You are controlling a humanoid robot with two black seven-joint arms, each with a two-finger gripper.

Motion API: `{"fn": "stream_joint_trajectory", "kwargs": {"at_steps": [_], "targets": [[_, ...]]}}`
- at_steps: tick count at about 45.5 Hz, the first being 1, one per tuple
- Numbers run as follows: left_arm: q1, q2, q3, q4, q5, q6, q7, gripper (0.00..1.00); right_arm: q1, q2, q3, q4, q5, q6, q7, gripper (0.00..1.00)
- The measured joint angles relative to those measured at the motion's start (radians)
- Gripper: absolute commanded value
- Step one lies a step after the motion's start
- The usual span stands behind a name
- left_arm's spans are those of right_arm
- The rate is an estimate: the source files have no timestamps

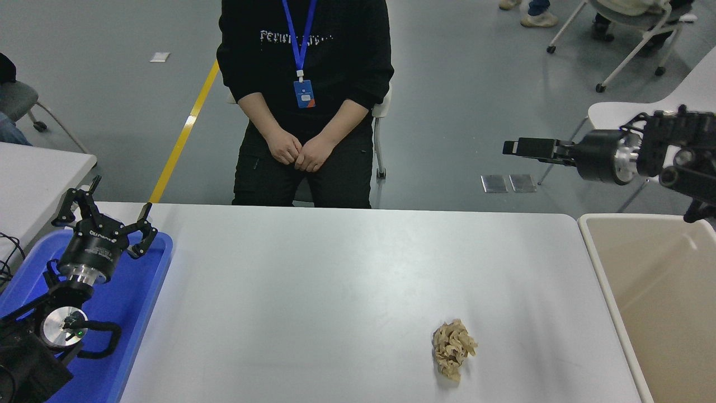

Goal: Clean the table surface

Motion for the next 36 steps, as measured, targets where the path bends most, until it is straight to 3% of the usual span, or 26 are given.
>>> {"fn": "stream_joint_trajectory", "kwargs": {"at_steps": [21,36], "targets": [[0.0,0.0,-0.001,0.0,0.0,0.0,0.0,1.0,0.083,0.215,-0.246,0.126,-0.16,0.033,0.035,0.99],[0.0,0.0,-0.001,0.0,0.0,0.0,0.0,1.0,-0.01,0.379,-0.289,0.078,-0.177,0.041,0.038,0.99]]}}
